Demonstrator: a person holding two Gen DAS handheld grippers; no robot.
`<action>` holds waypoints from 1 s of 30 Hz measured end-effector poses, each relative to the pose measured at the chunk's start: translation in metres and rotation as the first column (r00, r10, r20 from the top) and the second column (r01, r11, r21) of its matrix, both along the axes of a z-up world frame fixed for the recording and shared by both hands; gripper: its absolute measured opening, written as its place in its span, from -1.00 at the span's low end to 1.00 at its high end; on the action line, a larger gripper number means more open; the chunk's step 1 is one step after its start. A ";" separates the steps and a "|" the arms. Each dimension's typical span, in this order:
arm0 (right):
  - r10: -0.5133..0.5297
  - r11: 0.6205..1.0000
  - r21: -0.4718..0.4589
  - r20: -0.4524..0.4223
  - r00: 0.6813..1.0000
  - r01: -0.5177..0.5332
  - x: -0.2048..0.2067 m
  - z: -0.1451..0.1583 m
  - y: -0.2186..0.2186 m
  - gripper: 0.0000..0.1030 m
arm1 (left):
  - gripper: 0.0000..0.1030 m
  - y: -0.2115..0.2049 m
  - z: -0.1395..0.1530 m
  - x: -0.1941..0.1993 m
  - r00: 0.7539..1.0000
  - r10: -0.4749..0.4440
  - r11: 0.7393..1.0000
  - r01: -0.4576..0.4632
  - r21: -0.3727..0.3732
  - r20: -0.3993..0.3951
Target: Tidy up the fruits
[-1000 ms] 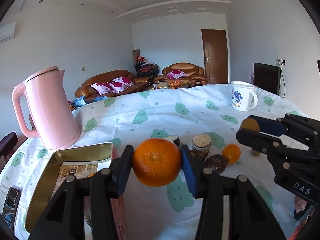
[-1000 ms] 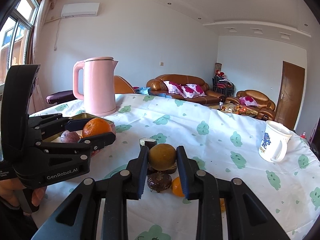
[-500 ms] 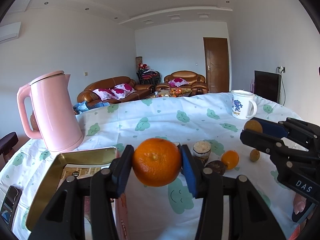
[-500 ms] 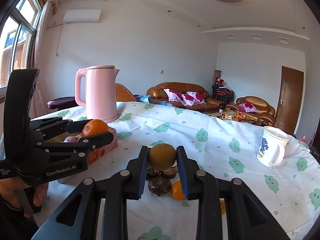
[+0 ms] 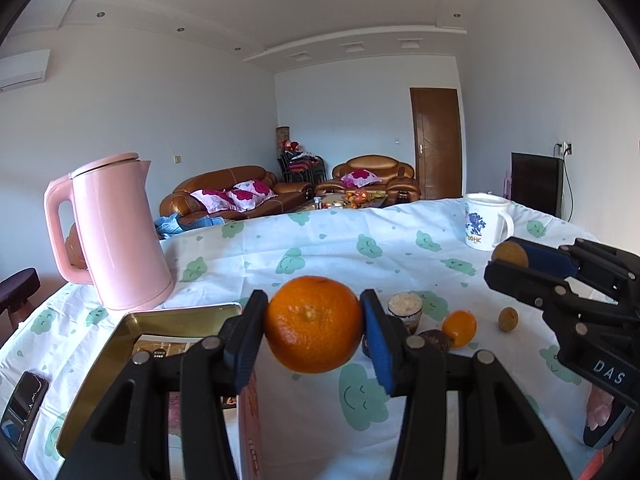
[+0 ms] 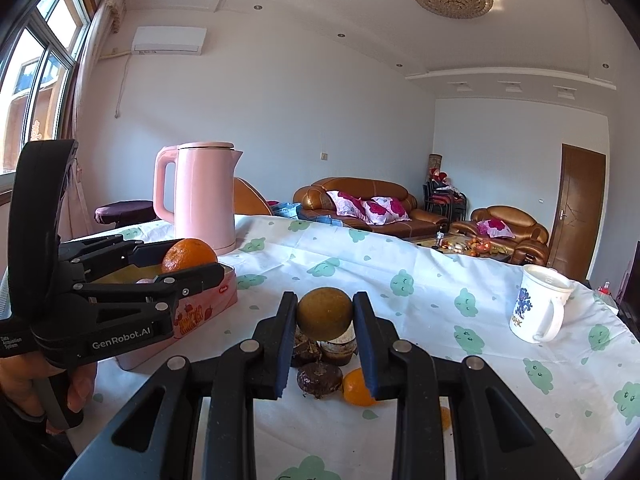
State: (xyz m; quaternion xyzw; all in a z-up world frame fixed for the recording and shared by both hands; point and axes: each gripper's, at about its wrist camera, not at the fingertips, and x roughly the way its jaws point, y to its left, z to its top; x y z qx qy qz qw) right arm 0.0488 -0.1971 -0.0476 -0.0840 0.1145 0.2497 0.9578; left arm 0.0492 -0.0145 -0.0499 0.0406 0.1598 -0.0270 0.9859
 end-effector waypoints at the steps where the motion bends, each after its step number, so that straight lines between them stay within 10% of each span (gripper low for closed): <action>1: 0.001 1.000 0.002 0.004 1.000 -0.001 -0.001 0.000 0.000 -0.42 | -0.04 0.000 0.000 -0.001 1.000 0.001 1.000 -0.001 0.001 0.004; 30: 0.007 1.000 -0.008 0.108 0.994 -0.006 -0.021 0.002 0.001 -0.42 | -0.04 -0.002 0.010 -0.026 0.991 0.041 0.999 -0.044 0.025 0.124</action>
